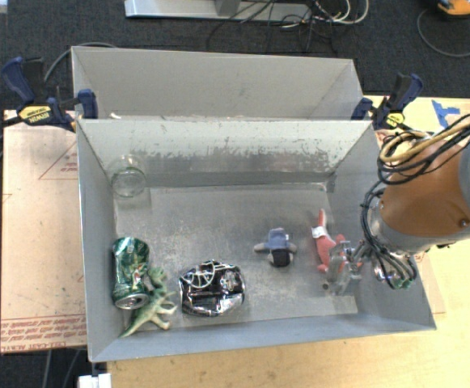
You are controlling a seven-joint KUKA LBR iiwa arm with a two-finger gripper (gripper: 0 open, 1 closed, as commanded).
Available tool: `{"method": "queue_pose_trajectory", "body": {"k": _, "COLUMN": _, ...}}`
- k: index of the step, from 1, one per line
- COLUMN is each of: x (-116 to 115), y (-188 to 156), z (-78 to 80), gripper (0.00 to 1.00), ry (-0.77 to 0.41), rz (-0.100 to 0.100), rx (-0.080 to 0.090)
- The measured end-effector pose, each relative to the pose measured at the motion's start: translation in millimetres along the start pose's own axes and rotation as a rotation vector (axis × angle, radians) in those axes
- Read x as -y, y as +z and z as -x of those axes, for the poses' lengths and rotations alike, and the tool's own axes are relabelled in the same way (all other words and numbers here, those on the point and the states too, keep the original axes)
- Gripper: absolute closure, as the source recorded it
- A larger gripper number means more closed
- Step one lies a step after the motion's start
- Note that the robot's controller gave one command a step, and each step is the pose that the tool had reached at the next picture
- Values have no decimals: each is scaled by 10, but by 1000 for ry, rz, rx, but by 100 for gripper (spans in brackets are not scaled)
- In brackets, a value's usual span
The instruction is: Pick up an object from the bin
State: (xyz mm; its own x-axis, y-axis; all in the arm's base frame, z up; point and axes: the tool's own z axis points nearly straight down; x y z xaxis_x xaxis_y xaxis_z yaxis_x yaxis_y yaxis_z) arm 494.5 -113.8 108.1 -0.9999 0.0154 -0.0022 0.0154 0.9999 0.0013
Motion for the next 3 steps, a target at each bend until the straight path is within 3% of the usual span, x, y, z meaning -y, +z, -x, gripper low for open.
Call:
{"method": "queue_pose_trajectory", "body": {"k": 1, "x": -304, "y": 389, "z": 856, "gripper": 100, "ry": -81, "rz": -1, "rx": 9}}
{"method": "queue_pose_trajectory", "body": {"k": 2, "x": 15, "y": 89, "z": 890, "gripper": 0, "ry": -206, "rz": 0, "rx": 4}}
{"method": "queue_pose_trajectory", "body": {"k": 3, "x": 14, "y": 90, "z": 891, "gripper": 0, "ry": -207, "rz": 0, "rx": 3}}
